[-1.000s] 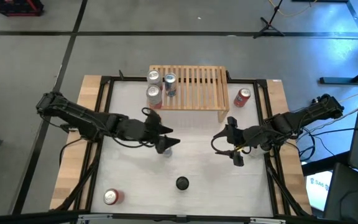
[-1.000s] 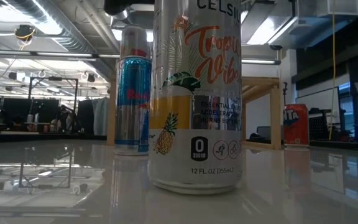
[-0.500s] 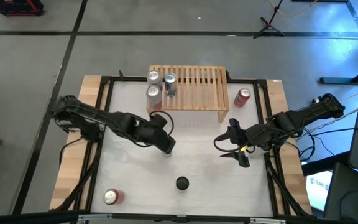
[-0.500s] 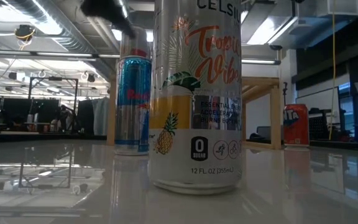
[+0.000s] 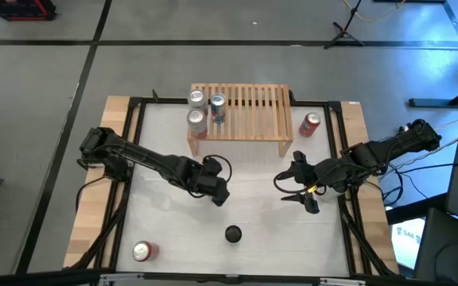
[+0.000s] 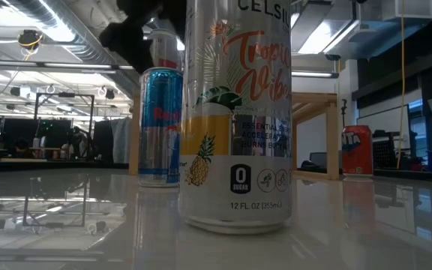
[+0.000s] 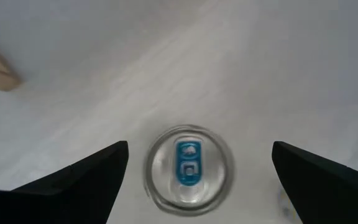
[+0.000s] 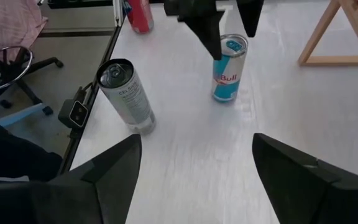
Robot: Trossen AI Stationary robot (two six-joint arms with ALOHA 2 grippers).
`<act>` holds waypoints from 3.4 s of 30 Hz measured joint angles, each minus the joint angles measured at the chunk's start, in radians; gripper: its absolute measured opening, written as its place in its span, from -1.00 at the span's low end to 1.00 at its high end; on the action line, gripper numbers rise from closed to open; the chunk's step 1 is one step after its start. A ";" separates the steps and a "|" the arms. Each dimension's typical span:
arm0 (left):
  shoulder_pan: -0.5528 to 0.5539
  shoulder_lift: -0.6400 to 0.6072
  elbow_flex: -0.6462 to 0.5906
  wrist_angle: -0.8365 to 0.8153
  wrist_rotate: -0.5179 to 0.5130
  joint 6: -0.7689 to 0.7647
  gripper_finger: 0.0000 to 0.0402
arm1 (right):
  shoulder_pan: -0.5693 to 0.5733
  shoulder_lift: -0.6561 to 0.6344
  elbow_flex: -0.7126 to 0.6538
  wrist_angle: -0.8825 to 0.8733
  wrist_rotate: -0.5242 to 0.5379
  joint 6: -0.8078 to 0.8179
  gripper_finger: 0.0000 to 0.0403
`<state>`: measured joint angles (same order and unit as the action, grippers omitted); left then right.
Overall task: Place canned beverage on shelf
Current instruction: Put the blue soda can on the shelf aligned with the other blue soda can
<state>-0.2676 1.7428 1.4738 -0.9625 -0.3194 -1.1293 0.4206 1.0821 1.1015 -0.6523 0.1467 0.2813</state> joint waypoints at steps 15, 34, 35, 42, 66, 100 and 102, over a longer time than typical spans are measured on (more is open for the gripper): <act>0.001 0.046 0.000 -0.020 0.114 0.146 0.57 | 0.000 0.000 0.000 0.001 0.000 0.002 0.46; 0.094 0.046 0.360 -0.249 0.204 0.599 0.00 | -0.002 0.000 0.000 0.001 0.002 -0.001 0.46; 0.105 0.046 0.407 -0.275 0.203 0.630 0.00 | -0.002 0.000 0.000 0.003 0.003 -0.001 0.46; 0.216 0.045 0.669 -0.430 0.203 0.860 0.01 | -0.002 0.000 0.000 0.006 0.130 0.021 0.46; 0.604 0.045 0.735 -0.532 0.372 1.297 0.02 | -0.002 0.000 0.001 0.007 0.430 0.216 0.46; 0.626 0.042 0.612 -0.461 0.367 1.347 0.11 | -0.002 0.001 0.001 0.025 0.445 0.249 0.46; 0.626 0.043 0.611 -0.450 0.366 1.344 0.13 | -0.002 0.001 0.001 0.024 0.445 0.249 0.46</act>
<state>0.3580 1.7859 2.0850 -1.4129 0.0467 0.2145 0.4187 1.0828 1.1023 -0.6279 0.5915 0.5304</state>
